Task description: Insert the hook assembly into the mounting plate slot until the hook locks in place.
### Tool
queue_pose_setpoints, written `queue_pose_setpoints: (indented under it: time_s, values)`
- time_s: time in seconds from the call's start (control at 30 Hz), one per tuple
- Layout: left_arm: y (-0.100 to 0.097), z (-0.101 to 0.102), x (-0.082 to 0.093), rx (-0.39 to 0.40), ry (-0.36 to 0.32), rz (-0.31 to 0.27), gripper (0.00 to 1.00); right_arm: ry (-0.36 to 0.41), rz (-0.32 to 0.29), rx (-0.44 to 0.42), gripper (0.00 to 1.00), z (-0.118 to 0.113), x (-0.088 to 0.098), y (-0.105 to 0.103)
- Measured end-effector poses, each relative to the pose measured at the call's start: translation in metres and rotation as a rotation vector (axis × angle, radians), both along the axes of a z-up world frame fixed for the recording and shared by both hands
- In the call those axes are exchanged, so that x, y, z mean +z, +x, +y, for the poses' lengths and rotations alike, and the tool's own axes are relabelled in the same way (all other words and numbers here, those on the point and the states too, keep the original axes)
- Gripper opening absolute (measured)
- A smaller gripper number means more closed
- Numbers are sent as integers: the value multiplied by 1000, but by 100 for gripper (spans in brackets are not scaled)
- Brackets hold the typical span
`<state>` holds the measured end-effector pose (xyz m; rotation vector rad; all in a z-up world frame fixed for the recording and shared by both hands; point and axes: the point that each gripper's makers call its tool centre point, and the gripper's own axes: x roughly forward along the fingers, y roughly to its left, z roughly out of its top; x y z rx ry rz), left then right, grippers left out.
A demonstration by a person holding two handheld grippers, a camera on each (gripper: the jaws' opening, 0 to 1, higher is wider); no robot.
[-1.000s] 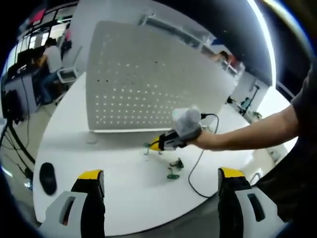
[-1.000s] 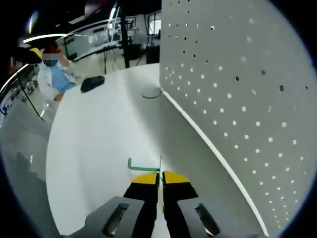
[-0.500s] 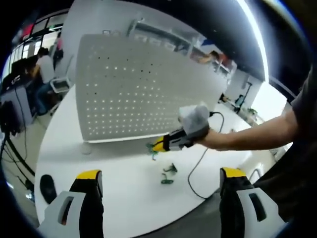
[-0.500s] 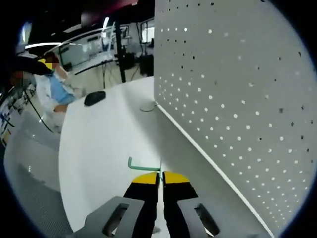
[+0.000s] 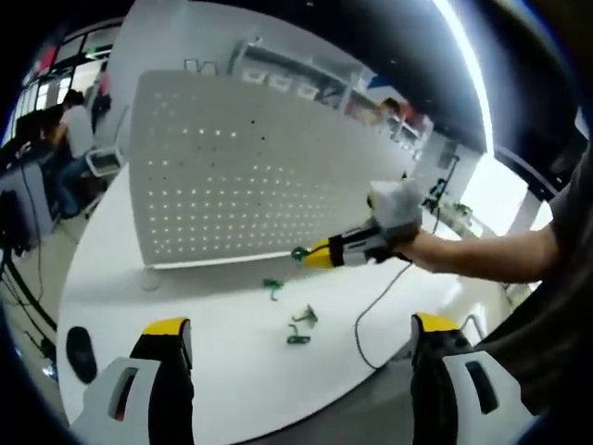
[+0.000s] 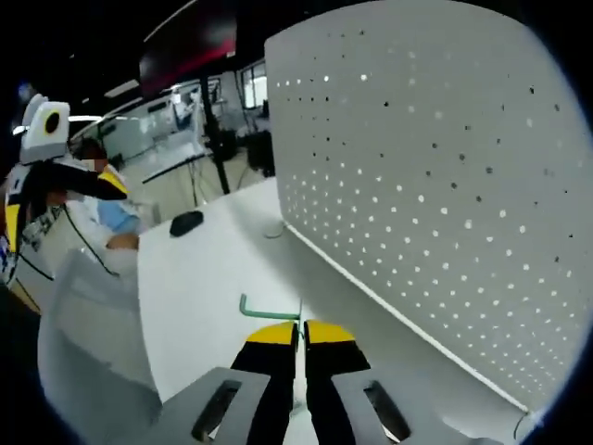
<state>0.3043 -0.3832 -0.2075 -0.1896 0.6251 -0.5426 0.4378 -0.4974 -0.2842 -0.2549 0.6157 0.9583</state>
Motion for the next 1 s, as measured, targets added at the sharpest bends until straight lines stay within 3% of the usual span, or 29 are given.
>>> queue_pose_setpoints:
  time_s: [0.1,0.13,0.17,0.23,0.4,0.67,0.83,0.87,1.0]
  values:
    - [0,-4,8,-8,-50,-5,100,19,-18,1,0,-6,12,-7]
    - [2,-5,11,-5,-70,-9,100,27,-80,14,0,-8,22,-6]
    - [4,-4,14,-1,-90,-12,99,26,-87,17,0,-9,26,-9]
    - [7,-3,17,1,-100,-19,98,61,-70,10,0,-11,35,-14]
    - [17,-2,23,9,-105,-33,96,235,-13,17,0,-8,68,-30]
    - [23,-10,31,-30,-104,-54,83,440,64,45,0,-1,98,-53]
    - [30,-19,39,-46,-170,-64,75,512,95,70,0,4,102,-67]
    - [31,-21,42,-56,-189,-65,72,580,126,73,0,7,105,-72]
    - [33,-33,47,-108,-214,-66,61,632,174,71,0,8,103,-80]
